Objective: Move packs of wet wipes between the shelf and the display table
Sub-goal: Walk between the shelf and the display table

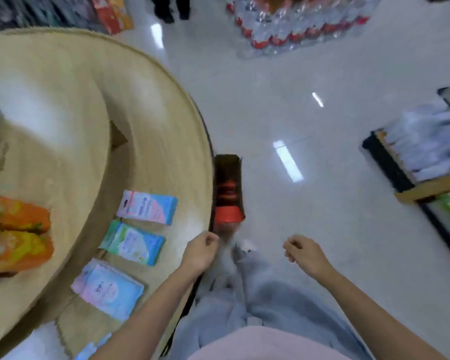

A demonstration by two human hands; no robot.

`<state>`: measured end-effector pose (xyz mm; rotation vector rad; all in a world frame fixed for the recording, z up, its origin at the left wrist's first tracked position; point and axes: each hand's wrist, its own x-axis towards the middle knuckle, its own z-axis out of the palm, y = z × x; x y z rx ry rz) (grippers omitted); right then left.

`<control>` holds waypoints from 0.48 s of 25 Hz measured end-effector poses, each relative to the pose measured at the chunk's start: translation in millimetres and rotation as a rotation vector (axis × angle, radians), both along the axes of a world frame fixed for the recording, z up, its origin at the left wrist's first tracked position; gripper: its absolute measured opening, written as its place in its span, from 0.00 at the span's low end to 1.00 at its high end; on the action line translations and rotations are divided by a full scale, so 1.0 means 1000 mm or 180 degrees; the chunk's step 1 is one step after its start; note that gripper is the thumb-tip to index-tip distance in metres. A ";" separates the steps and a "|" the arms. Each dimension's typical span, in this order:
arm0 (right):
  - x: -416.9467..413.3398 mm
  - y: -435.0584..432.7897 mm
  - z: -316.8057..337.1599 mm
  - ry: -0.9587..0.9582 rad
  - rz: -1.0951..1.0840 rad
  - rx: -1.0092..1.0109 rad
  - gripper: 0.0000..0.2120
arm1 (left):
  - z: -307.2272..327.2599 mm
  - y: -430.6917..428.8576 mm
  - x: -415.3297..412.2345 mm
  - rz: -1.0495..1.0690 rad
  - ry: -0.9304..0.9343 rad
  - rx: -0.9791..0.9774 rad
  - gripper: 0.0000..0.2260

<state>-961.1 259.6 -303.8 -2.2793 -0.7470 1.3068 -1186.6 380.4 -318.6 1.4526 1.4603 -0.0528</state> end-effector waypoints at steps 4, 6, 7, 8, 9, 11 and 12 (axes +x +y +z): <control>0.032 -0.144 -0.006 -0.0178 -0.1308 -0.0305 0.10 | 0.014 -0.017 0.106 -0.1259 -0.0052 0.0256 0.06; 0.038 -0.210 -0.009 -0.0120 -0.1910 -0.0434 0.10 | 0.019 -0.044 0.165 -0.1766 -0.0106 0.0221 0.06; 0.040 -0.240 -0.010 -0.0087 -0.2193 -0.0475 0.10 | 0.020 -0.062 0.194 -0.1912 -0.0149 0.0164 0.06; 0.042 -0.267 -0.012 -0.0046 -0.2459 -0.0501 0.09 | 0.021 -0.081 0.220 -0.2058 -0.0183 0.0124 0.06; 0.047 -0.291 -0.013 -0.0016 -0.2745 -0.0502 0.09 | 0.021 -0.101 0.246 -0.2227 -0.0226 0.0086 0.06; 0.067 -0.338 -0.015 0.0017 -0.3203 -0.0464 0.09 | 0.021 -0.146 0.295 -0.2557 -0.0262 0.0029 0.08; 0.081 -0.359 -0.014 0.0023 -0.3334 -0.0445 0.10 | 0.021 -0.167 0.317 -0.2645 -0.0244 0.0026 0.08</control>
